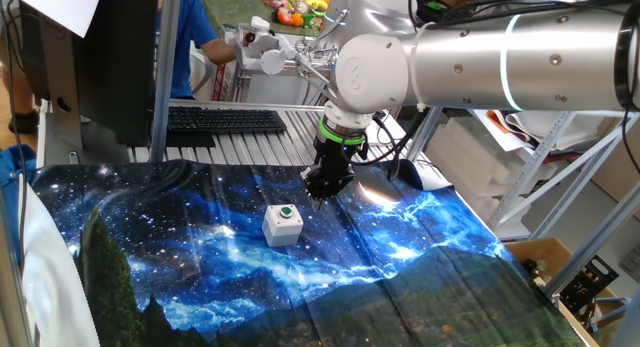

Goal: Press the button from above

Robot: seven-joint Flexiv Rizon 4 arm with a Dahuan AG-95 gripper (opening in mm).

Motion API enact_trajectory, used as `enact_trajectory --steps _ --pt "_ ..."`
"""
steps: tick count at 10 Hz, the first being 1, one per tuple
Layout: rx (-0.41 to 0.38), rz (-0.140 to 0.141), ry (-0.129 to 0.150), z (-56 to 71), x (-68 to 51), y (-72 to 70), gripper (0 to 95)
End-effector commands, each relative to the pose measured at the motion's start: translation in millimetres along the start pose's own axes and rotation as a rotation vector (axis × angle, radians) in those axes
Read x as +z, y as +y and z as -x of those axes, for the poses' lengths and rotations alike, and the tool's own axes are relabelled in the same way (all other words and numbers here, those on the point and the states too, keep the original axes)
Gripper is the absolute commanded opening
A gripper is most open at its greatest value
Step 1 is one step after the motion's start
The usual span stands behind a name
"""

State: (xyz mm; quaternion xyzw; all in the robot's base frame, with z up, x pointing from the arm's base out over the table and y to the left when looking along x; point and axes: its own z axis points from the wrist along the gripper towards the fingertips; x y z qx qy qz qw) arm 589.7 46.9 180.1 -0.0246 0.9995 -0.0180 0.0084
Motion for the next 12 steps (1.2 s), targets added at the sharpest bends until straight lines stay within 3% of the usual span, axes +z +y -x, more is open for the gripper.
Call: enact_trajectory --steps 1,12 --pt "0.000 0.002 0.004 0.5 0.0 1.0 0.0" --pt "0.012 0.000 0.005 1.1 2.8 1.8 0.0"
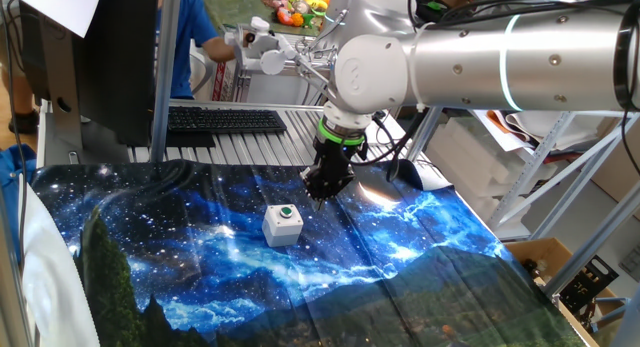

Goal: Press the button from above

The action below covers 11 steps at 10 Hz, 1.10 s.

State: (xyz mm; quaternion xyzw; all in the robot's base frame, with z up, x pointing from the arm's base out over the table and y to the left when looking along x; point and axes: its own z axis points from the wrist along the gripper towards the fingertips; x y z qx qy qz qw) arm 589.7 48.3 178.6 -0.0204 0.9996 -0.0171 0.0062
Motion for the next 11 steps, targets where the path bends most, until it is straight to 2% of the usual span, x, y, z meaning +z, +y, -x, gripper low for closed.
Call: enact_trajectory --steps 1,4,5,8,10,11 --pt "0.013 -0.002 -0.001 1.6 4.0 0.9 0.0" --pt "0.041 -0.010 -0.015 4.3 18.4 3.6 0.0" --pt "0.044 -0.012 -0.070 5.0 26.9 3.9 0.0" --pt "0.049 -0.006 -0.082 5.1 38.0 3.1 0.0" --pt "0.061 -0.003 -0.075 6.6 36.8 4.1 0.0" --pt "0.066 -0.004 -0.069 9.5 32.6 6.2 0.0"
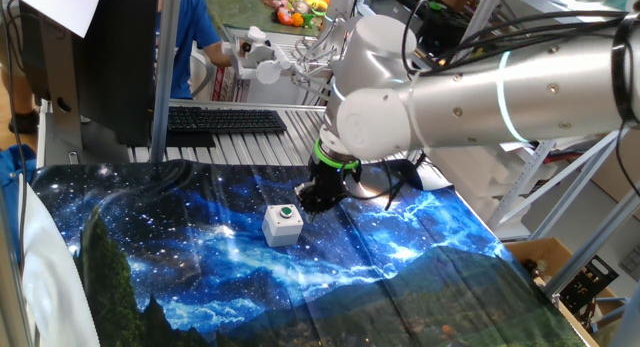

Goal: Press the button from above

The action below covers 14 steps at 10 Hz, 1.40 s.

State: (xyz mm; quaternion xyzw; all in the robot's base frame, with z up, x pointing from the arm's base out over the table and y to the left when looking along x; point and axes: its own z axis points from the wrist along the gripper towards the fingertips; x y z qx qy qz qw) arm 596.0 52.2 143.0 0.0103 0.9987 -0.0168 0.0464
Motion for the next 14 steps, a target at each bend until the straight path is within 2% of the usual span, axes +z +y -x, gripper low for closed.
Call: enact_trajectory --steps 1,5,8,10,11,13,14 --pt "0.007 0.000 0.016 7.0 -7.7 3.9 0.0" --pt "0.018 -0.001 0.025 19.7 -23.5 10.1 0.0" --pt "0.016 0.002 0.060 31.2 -42.4 12.4 0.0" --pt "0.019 -0.004 0.068 36.5 -45.5 13.7 0.0" --pt "0.029 -0.003 0.064 39.9 -46.4 14.7 0.0" --pt "0.047 -0.003 0.070 54.3 -53.2 17.7 0.0" --pt "0.049 -0.007 0.082 65.2 -61.3 18.1 0.0"
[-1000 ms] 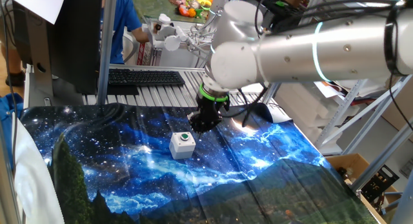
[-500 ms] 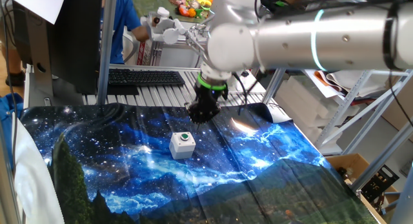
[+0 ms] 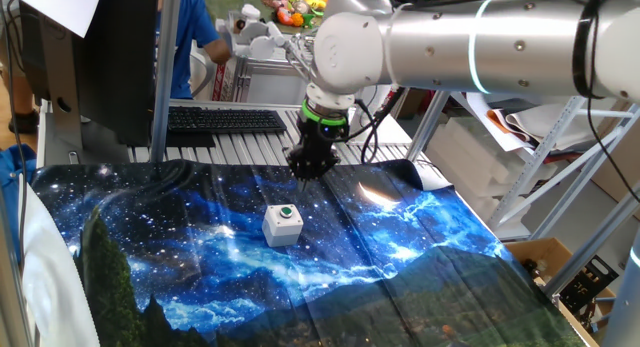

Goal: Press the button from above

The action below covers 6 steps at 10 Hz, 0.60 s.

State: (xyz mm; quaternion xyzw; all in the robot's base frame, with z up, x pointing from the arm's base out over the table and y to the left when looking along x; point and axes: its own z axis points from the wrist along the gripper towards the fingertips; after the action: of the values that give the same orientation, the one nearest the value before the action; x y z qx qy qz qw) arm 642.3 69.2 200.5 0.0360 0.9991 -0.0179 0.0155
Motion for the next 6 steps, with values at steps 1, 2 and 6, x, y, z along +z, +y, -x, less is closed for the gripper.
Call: enact_trajectory --steps 1,2,6 --pt "0.000 -0.003 0.026 17.1 -12.6 2.4 0.0" --pt "0.005 -0.001 0.033 30.3 -23.9 2.1 0.0" --pt "0.026 -0.003 0.030 57.5 -35.5 2.4 0.0"
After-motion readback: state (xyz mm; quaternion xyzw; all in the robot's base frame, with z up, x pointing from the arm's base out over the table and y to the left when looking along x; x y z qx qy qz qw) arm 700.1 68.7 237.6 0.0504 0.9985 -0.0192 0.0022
